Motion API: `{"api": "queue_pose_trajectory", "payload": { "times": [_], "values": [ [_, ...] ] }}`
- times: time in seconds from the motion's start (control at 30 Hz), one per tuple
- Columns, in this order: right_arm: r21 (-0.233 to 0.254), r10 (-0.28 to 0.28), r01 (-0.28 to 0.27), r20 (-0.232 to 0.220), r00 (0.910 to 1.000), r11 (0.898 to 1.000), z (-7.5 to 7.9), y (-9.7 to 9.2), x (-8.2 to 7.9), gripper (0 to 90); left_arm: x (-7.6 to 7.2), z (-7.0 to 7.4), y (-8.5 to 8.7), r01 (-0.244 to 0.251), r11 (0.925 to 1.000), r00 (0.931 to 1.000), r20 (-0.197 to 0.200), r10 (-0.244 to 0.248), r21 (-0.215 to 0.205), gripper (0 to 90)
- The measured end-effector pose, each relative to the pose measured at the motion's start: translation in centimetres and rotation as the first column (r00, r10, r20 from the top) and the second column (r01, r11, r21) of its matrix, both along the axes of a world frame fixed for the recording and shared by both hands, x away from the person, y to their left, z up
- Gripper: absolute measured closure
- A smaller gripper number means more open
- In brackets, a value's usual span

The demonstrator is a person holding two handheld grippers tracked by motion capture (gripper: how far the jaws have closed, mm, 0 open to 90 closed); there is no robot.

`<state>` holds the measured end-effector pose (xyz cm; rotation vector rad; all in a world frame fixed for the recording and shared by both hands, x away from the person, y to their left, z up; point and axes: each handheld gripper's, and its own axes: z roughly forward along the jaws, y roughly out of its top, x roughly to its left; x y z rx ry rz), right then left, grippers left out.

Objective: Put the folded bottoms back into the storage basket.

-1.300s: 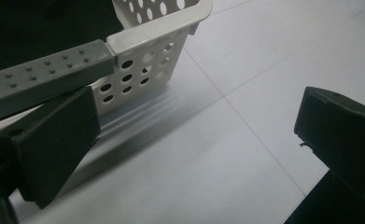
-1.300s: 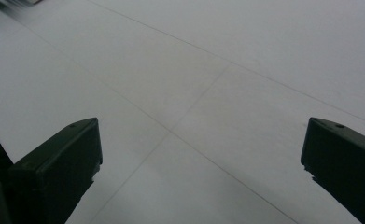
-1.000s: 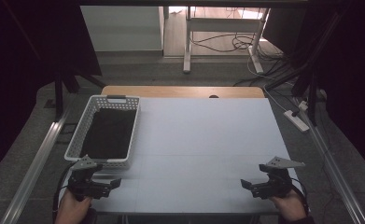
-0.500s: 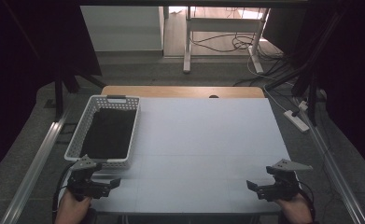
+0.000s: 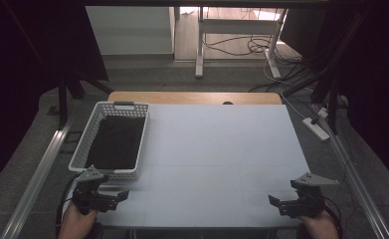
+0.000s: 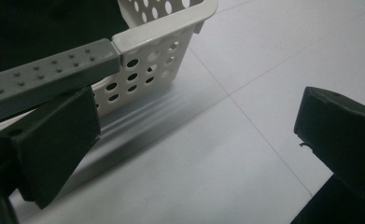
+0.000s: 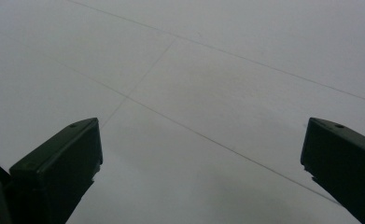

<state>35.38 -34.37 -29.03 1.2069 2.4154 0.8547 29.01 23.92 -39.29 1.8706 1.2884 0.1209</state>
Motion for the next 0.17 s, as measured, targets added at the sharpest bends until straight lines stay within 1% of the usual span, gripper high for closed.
{"api": "queue_pose_trajectory", "payload": {
  "times": [0.17],
  "values": [
    [-0.012,0.002,-0.002,-0.003,1.0000,1.000,-0.04,-0.10,-0.04,0.0,0.09,0.00,-0.06,-0.001,1.0000,1.0000,-0.003,0.001,-0.002,0.0]
  ]
}}
